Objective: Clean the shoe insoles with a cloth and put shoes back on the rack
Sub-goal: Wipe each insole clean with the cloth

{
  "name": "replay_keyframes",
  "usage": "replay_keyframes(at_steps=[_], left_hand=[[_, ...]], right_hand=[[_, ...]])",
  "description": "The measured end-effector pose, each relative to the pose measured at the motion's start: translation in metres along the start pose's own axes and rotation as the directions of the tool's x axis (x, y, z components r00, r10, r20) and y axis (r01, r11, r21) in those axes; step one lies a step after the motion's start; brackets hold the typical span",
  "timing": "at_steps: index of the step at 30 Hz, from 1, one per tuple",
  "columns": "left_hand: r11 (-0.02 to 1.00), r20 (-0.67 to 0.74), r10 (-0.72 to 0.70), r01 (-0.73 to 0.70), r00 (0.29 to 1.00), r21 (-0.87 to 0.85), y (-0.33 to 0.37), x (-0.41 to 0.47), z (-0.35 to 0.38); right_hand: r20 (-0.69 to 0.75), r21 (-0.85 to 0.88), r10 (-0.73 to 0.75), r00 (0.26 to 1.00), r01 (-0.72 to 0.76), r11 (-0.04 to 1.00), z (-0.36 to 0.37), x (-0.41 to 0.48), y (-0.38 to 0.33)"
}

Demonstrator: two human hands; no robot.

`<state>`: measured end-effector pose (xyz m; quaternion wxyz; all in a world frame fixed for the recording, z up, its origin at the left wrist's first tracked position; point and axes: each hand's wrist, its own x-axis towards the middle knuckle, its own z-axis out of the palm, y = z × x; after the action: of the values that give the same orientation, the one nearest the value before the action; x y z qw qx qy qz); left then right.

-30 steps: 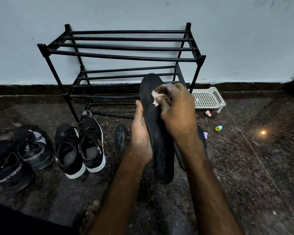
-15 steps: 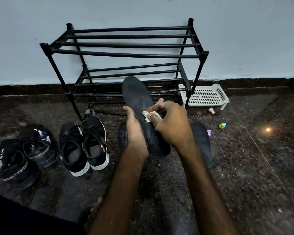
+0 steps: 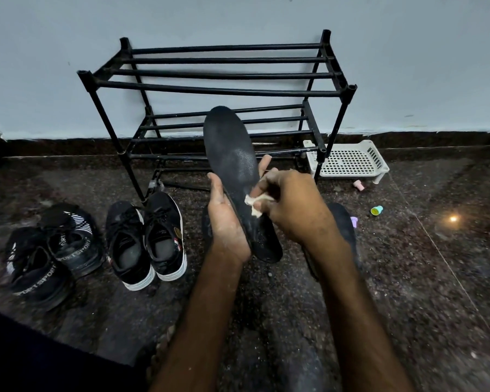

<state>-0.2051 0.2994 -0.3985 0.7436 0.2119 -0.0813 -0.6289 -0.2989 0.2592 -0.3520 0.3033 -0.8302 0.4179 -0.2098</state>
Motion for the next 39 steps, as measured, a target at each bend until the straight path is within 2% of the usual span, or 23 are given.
replay_keyframes(at_steps=[2, 5, 7, 9, 12, 14, 16, 17, 18, 21, 22, 25, 26, 29, 30, 32, 34, 35, 36, 39], left_hand=[[1.000, -0.022, -0.001, 0.001, 1.000, 0.024, -0.001, 0.000, 0.002], [0.999, -0.030, 0.031, -0.030, 0.999, 0.039, -0.007, 0.000, 0.005], [0.999, -0.025, 0.042, -0.043, 0.999, -0.001, -0.006, 0.001, 0.004], [1.000, -0.017, 0.027, -0.027, 1.000, -0.009, -0.002, 0.000, 0.003], [0.999, -0.038, 0.014, -0.013, 0.999, 0.040, 0.000, 0.002, 0.001], [0.997, -0.032, 0.024, -0.022, 0.999, 0.069, 0.000, 0.001, 0.002], [0.999, -0.011, 0.026, -0.026, 1.000, 0.031, 0.003, 0.000, 0.004], [0.999, -0.011, 0.039, -0.039, 0.999, 0.010, 0.005, 0.001, 0.003], [0.998, -0.019, 0.056, -0.057, 0.998, -0.011, 0.007, 0.002, 0.002], [0.996, -0.070, 0.059, -0.063, 0.996, -0.057, 0.009, 0.003, -0.001], [0.997, -0.072, 0.043, -0.047, 0.997, -0.057, 0.008, 0.002, 0.000], [0.997, -0.060, 0.047, -0.051, 0.997, -0.061, 0.007, 0.002, 0.002], [0.993, -0.076, 0.068, -0.075, 0.995, -0.090, 0.008, 0.003, 0.003], [0.955, -0.147, 0.146, -0.178, 0.978, -0.237, 0.012, 0.007, -0.003], [0.940, -0.155, 0.153, -0.192, 0.976, -0.283, 0.013, 0.009, -0.008], [0.931, -0.128, 0.123, -0.159, 0.984, -0.328, 0.014, 0.012, -0.014], [0.933, -0.119, 0.126, -0.159, 0.985, -0.325, 0.013, 0.014, -0.015], [0.932, -0.142, 0.143, -0.181, 0.980, -0.313, 0.013, 0.013, -0.014], [0.928, -0.161, 0.162, -0.206, 0.974, -0.311, 0.013, 0.013, -0.015], [0.901, -0.196, 0.173, -0.236, 0.965, -0.363, 0.016, 0.011, -0.019]], right_hand=[[0.057, 0.055, -0.044, 0.997, 0.041, 0.998, -0.002, -0.003, -0.007], [-0.135, 0.100, -0.102, 0.986, 0.116, 0.988, 0.008, 0.003, -0.016], [-0.204, -0.019, -0.036, 0.978, 0.033, 0.999, 0.009, 0.004, -0.010], [-0.108, -0.083, 0.039, 0.993, -0.048, 0.995, 0.003, 0.001, -0.002], [0.092, 0.111, -0.019, 0.996, 0.008, 0.994, -0.001, -0.006, -0.011], [0.026, 0.132, -0.039, 0.999, 0.035, 0.991, 0.005, -0.003, -0.016], [-0.119, 0.030, 0.006, 0.993, -0.002, 1.000, 0.009, 0.001, -0.012], [-0.141, -0.013, 0.024, 0.990, -0.026, 1.000, 0.008, 0.000, -0.009], [-0.099, -0.008, 0.039, 0.994, -0.040, 0.999, 0.006, 0.000, -0.005], [0.176, 0.109, -0.010, 0.984, -0.010, 0.994, -0.002, -0.004, -0.009], [0.174, 0.106, -0.038, 0.984, 0.020, 0.994, 0.000, -0.004, -0.013], [-0.079, 0.030, -0.029, 0.996, 0.031, 0.999, 0.009, 0.003, -0.010], [-0.069, 0.006, -0.005, 0.998, 0.005, 1.000, 0.007, 0.003, -0.007], [0.270, 0.005, -0.001, 0.963, 0.000, 1.000, -0.006, -0.004, -0.003], [0.326, 0.029, -0.037, 0.945, 0.030, 0.999, -0.007, -0.006, -0.007], [0.235, 0.065, -0.084, 0.968, 0.070, 0.995, 0.001, -0.005, -0.011], [0.056, 0.027, -0.038, 0.998, 0.037, 0.999, 0.013, -0.002, -0.009], [0.026, -0.009, -0.001, 1.000, 0.001, 1.000, 0.014, -0.001, -0.008], [0.057, -0.032, 0.027, 0.998, -0.025, 0.999, 0.012, -0.002, -0.007], [0.291, 0.010, 0.014, 0.957, -0.017, 1.000, -0.002, -0.007, -0.009]])
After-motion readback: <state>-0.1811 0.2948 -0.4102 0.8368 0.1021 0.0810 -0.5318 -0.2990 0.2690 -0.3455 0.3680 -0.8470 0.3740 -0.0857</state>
